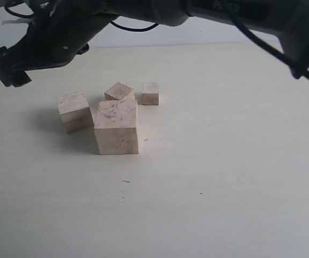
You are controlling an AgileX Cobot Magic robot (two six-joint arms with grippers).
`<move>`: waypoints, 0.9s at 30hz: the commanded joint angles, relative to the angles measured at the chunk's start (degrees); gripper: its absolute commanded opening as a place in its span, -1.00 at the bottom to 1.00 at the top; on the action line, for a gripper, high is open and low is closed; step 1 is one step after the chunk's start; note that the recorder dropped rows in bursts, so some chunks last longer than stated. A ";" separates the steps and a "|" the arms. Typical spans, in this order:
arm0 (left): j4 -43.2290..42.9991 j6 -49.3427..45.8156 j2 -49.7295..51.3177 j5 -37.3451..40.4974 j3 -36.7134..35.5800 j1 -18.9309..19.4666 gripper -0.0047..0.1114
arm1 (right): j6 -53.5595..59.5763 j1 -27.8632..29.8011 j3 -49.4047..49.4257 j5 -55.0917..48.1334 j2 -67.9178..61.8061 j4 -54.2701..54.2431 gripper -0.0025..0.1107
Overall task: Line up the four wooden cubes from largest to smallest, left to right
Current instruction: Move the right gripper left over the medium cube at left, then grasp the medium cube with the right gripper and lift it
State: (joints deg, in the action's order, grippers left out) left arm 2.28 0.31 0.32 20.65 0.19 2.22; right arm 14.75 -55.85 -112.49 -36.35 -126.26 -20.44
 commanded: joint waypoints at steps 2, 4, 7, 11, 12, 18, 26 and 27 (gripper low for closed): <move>0.04 0.16 -0.32 -0.41 -0.19 0.10 -0.92 | -22.49 -0.82 -6.64 -0.35 -4.79 17.50 0.71; 0.04 0.16 -0.32 -0.41 -0.19 0.10 -0.92 | -22.73 -0.82 -8.09 -1.39 -6.57 20.09 0.71; 0.04 0.16 -0.32 -0.41 -0.19 0.10 -0.92 | -22.73 -0.82 -9.64 -2.88 -8.87 21.09 0.71; 0.04 0.15 -0.32 -0.41 -0.19 -0.05 -0.92 | -22.85 -0.82 -9.64 -2.64 -11.20 22.33 0.71; 0.04 0.15 -0.32 -0.41 -0.19 -0.05 -0.92 | -23.80 -0.82 -9.64 -2.55 -11.73 23.19 0.71; 0.04 0.15 -0.32 -0.41 -0.19 -0.05 -0.92 | -28.87 -0.82 -9.64 -2.77 -13.39 28.52 0.71; 0.04 0.15 -0.32 -0.41 -0.19 -0.05 -0.92 | -29.04 -0.82 -9.64 -2.83 -14.63 28.52 0.71; 0.04 0.15 -0.32 -0.41 -0.19 -0.05 -0.92 | -29.52 -0.82 -9.64 -3.10 -14.99 28.52 0.71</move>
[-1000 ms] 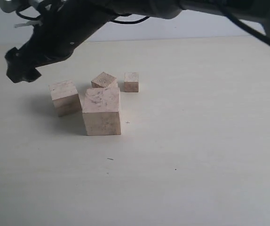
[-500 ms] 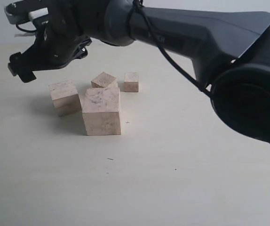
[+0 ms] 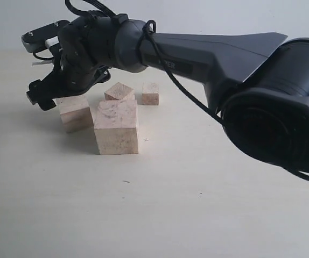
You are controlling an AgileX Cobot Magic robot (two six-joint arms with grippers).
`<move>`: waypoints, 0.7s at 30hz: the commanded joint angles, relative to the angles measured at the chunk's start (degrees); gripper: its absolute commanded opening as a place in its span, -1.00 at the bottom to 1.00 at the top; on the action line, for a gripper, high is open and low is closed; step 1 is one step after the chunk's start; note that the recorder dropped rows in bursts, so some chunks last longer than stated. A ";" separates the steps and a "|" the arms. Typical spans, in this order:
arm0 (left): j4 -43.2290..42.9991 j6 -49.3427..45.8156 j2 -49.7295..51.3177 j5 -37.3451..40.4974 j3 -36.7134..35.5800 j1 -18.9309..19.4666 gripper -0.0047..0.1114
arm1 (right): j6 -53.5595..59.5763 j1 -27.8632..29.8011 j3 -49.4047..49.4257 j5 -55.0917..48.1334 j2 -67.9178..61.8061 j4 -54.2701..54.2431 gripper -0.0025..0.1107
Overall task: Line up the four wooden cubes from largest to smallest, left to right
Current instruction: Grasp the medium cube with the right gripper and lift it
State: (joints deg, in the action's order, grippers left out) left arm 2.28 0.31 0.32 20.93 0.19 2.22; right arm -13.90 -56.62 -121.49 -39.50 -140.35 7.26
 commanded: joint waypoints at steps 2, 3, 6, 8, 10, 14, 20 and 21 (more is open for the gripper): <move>0.04 0.15 -0.32 -0.69 -0.19 -0.05 -0.92 | -1.11 -0.05 -0.64 -0.73 -1.29 0.82 0.71; 0.04 0.15 -0.32 -0.69 -0.19 -0.05 -0.92 | -1.11 -0.05 -0.64 -1.10 -1.41 0.82 0.71; 0.04 0.15 -0.32 -0.69 -0.19 -0.05 -0.92 | -1.11 -0.05 -0.64 -1.54 -1.84 0.82 0.71; 0.04 0.15 -0.32 -0.69 -0.19 -0.05 -0.92 | -1.11 -0.05 -0.64 -1.54 -1.94 0.82 0.64; 0.04 0.15 -0.32 -0.69 -0.19 -0.05 -0.92 | -1.11 -0.05 -0.64 -1.42 -1.94 0.82 0.48; 0.04 0.15 -0.32 -0.69 -0.19 -0.05 -0.92 | -1.11 -0.05 -1.52 -1.63 -1.61 0.82 -0.19; 0.04 0.15 -0.32 -0.69 -0.19 -0.05 -0.92 | 10.21 -0.05 -6.69 -7.40 1.02 -0.54 -0.95; 0.04 0.15 -0.32 -0.69 -0.19 -0.05 -0.92 | 13.17 -0.05 -7.79 -8.41 2.13 -1.28 -0.95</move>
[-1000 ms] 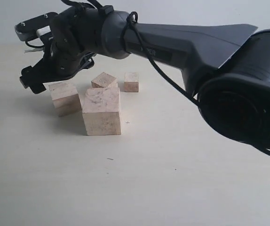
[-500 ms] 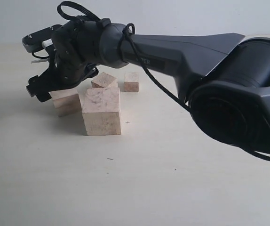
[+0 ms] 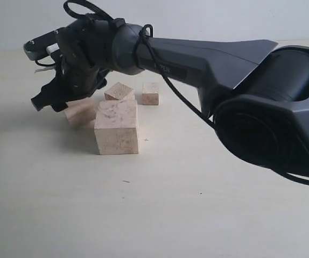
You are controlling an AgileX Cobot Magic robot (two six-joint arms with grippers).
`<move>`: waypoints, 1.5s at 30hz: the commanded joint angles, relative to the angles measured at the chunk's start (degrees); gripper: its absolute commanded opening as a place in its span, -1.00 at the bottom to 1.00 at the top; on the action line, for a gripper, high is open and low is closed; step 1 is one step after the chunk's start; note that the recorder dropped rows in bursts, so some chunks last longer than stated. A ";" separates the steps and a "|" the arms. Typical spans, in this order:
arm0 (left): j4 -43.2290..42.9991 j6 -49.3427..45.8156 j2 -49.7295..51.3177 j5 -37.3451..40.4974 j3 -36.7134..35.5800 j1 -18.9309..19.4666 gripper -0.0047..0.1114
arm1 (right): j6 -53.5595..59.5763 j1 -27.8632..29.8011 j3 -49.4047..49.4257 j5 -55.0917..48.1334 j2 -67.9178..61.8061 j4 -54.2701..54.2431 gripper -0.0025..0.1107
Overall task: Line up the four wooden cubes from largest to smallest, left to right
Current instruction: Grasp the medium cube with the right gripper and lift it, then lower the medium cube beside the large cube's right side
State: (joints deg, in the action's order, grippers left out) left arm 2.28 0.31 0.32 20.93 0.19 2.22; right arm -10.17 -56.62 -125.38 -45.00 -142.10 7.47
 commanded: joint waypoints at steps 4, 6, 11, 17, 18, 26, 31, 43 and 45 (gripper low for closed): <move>0.04 0.15 -0.32 -0.69 -0.19 -0.05 -0.92 | 21.39 0.67 -8.01 -9.47 9.55 -4.55 -0.96; 0.04 0.15 -0.32 -0.69 -0.19 -0.05 -0.92 | 30.71 1.30 -9.37 -15.50 12.56 -6.36 -0.96; 0.04 0.15 -0.32 -0.69 -0.19 -0.05 -0.92 | 47.31 6.50 -9.55 -24.96 20.66 -16.89 -0.96; 0.04 0.15 -0.32 -0.69 -0.19 -0.05 -0.92 | 50.63 15.80 -9.05 -24.96 25.88 -17.37 -0.96; 0.04 0.15 -0.32 -0.69 -0.19 -0.05 -0.92 | 51.06 17.38 -8.61 -24.96 26.36 -17.37 -0.96; 0.04 0.15 -0.32 -0.69 -0.19 -0.05 -0.92 | 54.32 25.64 1.61 -24.96 27.88 -23.02 -0.96; 0.04 0.15 -0.32 -0.69 -0.19 -0.05 -0.92 | 64.49 25.77 13.61 -24.96 29.42 -25.47 -0.96; 0.04 0.15 -0.32 -0.69 -0.19 -0.05 -0.92 | 74.55 25.77 30.49 -16.31 29.77 -26.73 -0.96; 0.04 0.15 -0.32 -0.69 -0.19 -0.05 -0.92 | 72.00 25.77 30.82 -16.30 29.77 -26.73 -0.96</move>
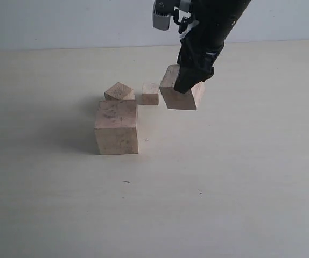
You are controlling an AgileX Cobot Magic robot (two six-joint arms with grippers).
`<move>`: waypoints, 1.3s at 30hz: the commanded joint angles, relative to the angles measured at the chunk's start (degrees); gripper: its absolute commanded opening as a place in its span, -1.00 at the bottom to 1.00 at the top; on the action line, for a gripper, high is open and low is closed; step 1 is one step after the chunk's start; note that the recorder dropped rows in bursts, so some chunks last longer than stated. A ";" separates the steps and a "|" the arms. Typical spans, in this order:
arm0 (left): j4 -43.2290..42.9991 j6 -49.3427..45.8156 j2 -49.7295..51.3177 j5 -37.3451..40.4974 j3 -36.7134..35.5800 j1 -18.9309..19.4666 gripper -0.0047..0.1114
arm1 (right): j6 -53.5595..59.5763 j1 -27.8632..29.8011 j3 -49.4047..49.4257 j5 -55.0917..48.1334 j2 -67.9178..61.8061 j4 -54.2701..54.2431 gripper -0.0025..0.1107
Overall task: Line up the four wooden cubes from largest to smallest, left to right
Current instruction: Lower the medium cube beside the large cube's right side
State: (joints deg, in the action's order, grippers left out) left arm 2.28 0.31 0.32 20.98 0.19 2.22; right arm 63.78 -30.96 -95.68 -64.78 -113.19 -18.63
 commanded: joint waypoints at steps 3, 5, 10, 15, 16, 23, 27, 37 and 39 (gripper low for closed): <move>0.04 0.15 -0.32 -0.74 -0.19 -0.05 -0.92 | -5.20 0.11 1.12 3.48 0.86 -0.97 -0.96; 0.04 0.15 -0.32 -0.74 -0.19 -0.05 -0.92 | -6.69 0.11 1.12 3.59 0.86 -1.44 -0.96; 0.04 0.15 -0.32 -0.74 -0.19 -0.05 -0.92 | 1.07 0.11 1.36 2.29 -0.37 -2.24 -0.96; 0.04 0.15 -0.32 -0.74 -0.19 -0.05 -0.92 | 14.48 1.87 1.35 -3.61 -2.47 -8.86 -0.96; 0.04 0.15 -0.32 -0.74 -0.19 -0.05 -0.92 | 14.48 2.46 1.35 -3.88 -2.47 -10.08 -0.96; 0.04 0.15 -0.32 -0.74 -0.19 -0.05 -0.92 | 10.22 3.35 1.35 -0.90 -2.56 -14.44 -0.96; 0.04 0.15 -0.32 -0.74 -0.19 -0.05 -0.92 | 22.35 3.79 1.35 -4.29 -5.36 -18.42 -0.96; 0.04 0.15 -0.32 -0.74 -0.19 -0.05 -0.92 | 35.33 4.95 1.35 -4.93 -13.88 -23.17 -0.96; 0.04 0.15 -0.32 -0.74 -0.19 -0.05 -0.92 | 35.65 4.95 1.35 -5.18 -15.21 -25.05 -0.96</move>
State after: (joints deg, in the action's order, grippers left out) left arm 2.28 0.31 0.32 20.98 0.19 2.22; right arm 97.43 -26.19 -94.41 -69.02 -127.05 -40.31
